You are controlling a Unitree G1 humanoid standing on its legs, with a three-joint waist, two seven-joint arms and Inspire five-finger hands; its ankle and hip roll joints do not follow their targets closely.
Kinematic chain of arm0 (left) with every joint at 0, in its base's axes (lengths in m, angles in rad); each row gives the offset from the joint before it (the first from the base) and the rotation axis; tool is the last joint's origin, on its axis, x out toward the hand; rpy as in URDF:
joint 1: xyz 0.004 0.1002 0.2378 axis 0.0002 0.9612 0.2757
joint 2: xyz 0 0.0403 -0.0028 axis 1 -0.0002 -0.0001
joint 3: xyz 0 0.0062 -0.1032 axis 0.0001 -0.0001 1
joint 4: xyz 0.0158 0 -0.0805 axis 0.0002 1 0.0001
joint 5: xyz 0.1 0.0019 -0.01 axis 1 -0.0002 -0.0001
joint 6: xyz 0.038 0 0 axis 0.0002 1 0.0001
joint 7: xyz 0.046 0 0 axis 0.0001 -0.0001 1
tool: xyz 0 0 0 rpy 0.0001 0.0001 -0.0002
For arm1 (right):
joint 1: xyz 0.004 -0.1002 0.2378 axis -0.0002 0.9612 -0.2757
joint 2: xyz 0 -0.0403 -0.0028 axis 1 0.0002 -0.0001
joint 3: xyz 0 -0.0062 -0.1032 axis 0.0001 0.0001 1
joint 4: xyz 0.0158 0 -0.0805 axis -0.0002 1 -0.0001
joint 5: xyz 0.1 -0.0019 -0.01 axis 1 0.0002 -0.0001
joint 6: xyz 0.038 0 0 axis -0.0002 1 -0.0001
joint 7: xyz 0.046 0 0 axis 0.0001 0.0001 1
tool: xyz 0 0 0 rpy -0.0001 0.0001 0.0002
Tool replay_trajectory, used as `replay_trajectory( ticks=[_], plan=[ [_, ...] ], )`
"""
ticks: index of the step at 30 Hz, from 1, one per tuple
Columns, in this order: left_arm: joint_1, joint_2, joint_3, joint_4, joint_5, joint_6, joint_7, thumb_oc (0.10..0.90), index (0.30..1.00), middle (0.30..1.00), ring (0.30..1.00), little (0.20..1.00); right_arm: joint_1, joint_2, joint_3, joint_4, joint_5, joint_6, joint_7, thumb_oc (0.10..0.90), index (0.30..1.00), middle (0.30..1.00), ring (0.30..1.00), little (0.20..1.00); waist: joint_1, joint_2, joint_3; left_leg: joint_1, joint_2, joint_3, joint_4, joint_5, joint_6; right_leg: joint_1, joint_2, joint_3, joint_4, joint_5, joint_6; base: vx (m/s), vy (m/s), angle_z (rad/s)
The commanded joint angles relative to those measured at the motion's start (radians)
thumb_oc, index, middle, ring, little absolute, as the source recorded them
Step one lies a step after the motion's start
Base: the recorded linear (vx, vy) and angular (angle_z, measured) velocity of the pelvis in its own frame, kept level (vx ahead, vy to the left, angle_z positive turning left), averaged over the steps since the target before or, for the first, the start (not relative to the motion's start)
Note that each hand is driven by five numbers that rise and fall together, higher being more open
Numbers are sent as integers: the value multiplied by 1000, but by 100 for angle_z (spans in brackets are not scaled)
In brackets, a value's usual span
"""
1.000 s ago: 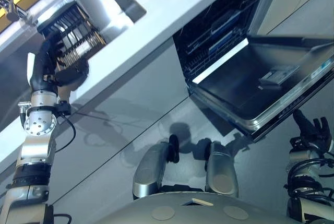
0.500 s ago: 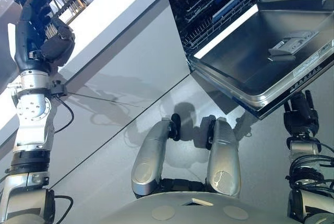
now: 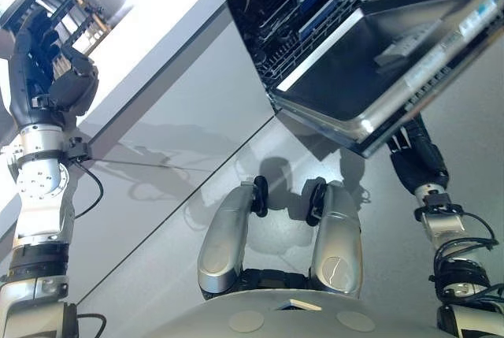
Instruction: Pick up plates and place into dishwasher.
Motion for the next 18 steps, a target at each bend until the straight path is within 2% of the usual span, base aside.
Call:
replay_trajectory(
  ticks=[1,7,12,14,15,17,18],
  plan=[
    [-13,28,3,-18,13,-61,0,800,900,900,900,900,-288,124,251,-502,-104,113,314,800,900,900,900,900,29,-16,-91,86,-73,60,-116,-4,101,50,82,60,-123,114,65,90,168,-13],
    [5,12,8,19,4,-84,-26,800,900,900,900,900,-281,172,298,-642,-157,104,252,800,900,900,900,900,30,-12,-136,166,-84,53,-216,23,109,112,96,74,-218,146,82,60,99,8],
    [34,0,23,22,-12,-97,-45,800,900,900,900,900,-213,180,250,-603,-279,-6,84,800,900,900,900,900,24,-22,-170,211,-82,56,-272,35,112,149,104,76,-290,176,98,21,37,27],
    [64,-13,39,8,-8,-106,-48,800,900,900,900,900,-147,181,200,-549,-373,-64,8,800,900,900,900,900,17,-30,-185,233,-82,57,-295,32,112,171,111,79,-324,180,106,-5,12,23],
    [77,-22,47,-1,-2,-109,-46,800,900,900,900,900,-121,179,188,-531,-383,-69,10,800,900,900,900,900,16,-31,-193,235,-80,58,-311,41,113,174,116,81,-345,193,108,-19,12,9],
    [117,-48,66,-24,14,-125,-39,800,900,900,900,900,-37,181,151,-463,-481,-117,1,800,900,900,900,900,8,-42,-209,248,-80,58,-339,45,114,191,125,85,-390,204,115,-51,2,2],
    [138,-64,80,-38,19,-134,-36,800,900,900,900,900,8,183,126,-424,-528,-108,-19,800,900,900,900,900,1,-50,-217,258,-80,57,-359,48,114,203,131,87,-415,208,119,-54,-19,3]
  ],
)
